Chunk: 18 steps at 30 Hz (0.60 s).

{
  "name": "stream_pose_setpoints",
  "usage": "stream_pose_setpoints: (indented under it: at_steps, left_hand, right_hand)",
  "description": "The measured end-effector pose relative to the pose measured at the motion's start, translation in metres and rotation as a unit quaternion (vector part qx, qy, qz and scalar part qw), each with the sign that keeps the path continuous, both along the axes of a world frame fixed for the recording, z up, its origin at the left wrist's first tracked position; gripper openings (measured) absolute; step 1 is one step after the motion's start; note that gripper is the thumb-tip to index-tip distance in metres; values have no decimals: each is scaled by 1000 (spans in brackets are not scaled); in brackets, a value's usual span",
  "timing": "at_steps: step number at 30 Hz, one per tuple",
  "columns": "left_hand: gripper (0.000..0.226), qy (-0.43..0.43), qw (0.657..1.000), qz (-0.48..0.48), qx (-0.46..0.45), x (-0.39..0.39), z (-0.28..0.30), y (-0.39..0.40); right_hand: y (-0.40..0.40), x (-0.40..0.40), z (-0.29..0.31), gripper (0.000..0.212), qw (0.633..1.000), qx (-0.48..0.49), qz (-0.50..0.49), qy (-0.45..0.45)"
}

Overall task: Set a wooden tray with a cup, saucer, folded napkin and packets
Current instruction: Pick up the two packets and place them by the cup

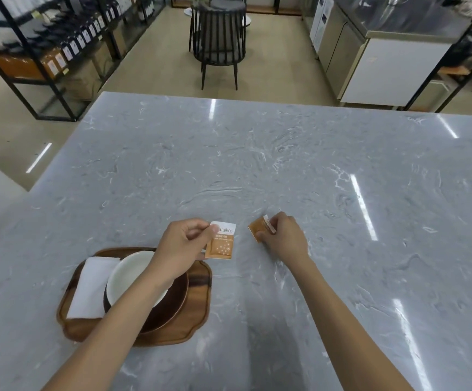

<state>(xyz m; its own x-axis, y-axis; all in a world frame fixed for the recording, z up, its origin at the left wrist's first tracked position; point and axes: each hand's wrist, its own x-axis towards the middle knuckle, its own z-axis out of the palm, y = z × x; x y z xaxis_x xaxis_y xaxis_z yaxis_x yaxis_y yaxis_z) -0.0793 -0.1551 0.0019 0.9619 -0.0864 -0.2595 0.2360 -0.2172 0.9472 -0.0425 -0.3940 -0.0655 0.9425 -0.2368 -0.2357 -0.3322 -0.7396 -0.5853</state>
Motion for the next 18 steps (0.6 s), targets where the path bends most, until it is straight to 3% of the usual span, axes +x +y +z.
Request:
stream_pose_setpoints:
  at_steps: [2, 4, 8, 13, 18]
  left_hand:
    - [15, -7, 1000, -11, 7, -5, -1, -3]
    - [14, -13, 1000, -23, 13, -9, -2, -7]
    - [12, -26, 999, -17, 24, -14, -2, -13]
    - [12, -5, 1000, -14, -28, -21, 0, -19]
    - [16, 6, 993, -26, -115, -39, 4, -23]
  right_hand:
    - [0, -5, 2, 31, 999, 47, 14, -11]
    - [-5, -12, 9, 22, 988, 152, 10, -13]
    - [-18, -33, 40, 19, 922, 385, -8, -30]
    - [-9, -72, 73, 36, 883, 459, 8, -99]
    - [16, -105, 76, 32, 878, 464, 2, -118]
